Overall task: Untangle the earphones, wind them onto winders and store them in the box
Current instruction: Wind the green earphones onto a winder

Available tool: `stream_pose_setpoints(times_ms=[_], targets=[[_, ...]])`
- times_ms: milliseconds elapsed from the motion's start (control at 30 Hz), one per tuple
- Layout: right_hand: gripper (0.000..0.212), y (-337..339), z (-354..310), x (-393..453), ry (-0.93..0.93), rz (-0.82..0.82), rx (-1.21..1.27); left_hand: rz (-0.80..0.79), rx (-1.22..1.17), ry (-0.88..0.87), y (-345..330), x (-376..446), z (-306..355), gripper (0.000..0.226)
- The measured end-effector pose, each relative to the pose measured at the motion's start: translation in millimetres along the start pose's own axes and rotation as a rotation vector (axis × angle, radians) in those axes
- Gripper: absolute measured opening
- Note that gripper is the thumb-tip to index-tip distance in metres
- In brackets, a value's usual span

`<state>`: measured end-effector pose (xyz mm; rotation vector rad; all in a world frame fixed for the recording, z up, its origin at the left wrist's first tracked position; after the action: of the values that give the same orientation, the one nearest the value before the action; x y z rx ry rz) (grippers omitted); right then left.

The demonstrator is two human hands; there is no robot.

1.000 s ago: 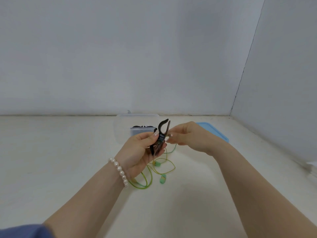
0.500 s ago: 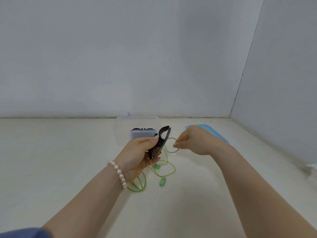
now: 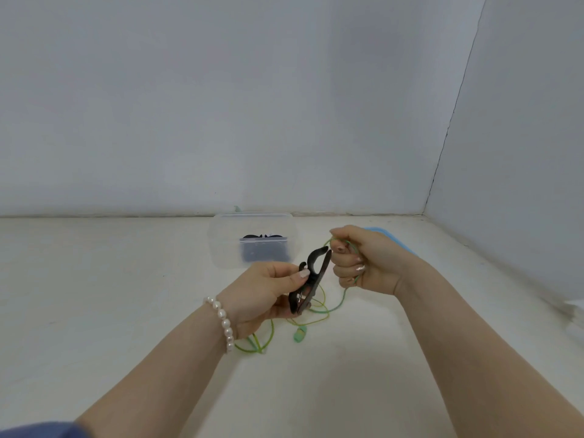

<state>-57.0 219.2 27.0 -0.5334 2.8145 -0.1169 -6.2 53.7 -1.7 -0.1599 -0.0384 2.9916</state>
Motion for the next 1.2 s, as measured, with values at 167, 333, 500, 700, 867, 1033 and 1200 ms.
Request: stream_pose_setpoints(times_ms=[167, 333, 500, 700, 867, 1033, 1200], targets=[[0.031, 7.6, 2.2, 3.6, 0.048, 0.21, -0.26, 0.165, -0.154, -0.112, 2.2, 4.8, 3.5, 0.016], [0.023, 3.4, 10.7, 1.3, -0.06, 0.081, -0.491, 0.299, -0.287, -0.192, 10.7, 9.0, 6.5, 0.015], [0.041, 4.6, 7.5, 0.8, -0.019, 0.01, -0.391, 0.275, -0.206, -0.156, 9.2, 9.4, 2.9, 0.013], [0.043, -10.8, 15.5, 4.3, 0.096, -0.078, -0.375, 0.32, -0.006, -0.197, 4.2, 10.3, -1.2, 0.016], [0.019, -20.7, 14.0, 7.3, 0.137, -0.059, -0.328, 0.33, 0.047, -0.189, 5.5, 9.0, -1.3, 0.013], [0.025, -14.3, 16.1, 3.5, 0.027, -0.116, -0.461, 0.117, 0.031, 0.02, 7.7, 5.9, -3.5, 0.018], [0.01, -13.0, 13.9, 0.5, 0.01, -0.1, -0.514, 0.052, -0.045, 0.077, 6.2, 6.1, -5.4, 0.016]])
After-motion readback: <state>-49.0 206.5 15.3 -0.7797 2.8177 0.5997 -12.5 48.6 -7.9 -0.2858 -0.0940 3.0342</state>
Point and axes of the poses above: each hand's wrist, its own x-axis towards the middle knuckle, its own y-axis out of the back of the hand, z = x × y, the point moved 2 cm from there along x, towards the middle knuckle, and after that the axes turned 7 degrees about z, right-handed, at the moved point
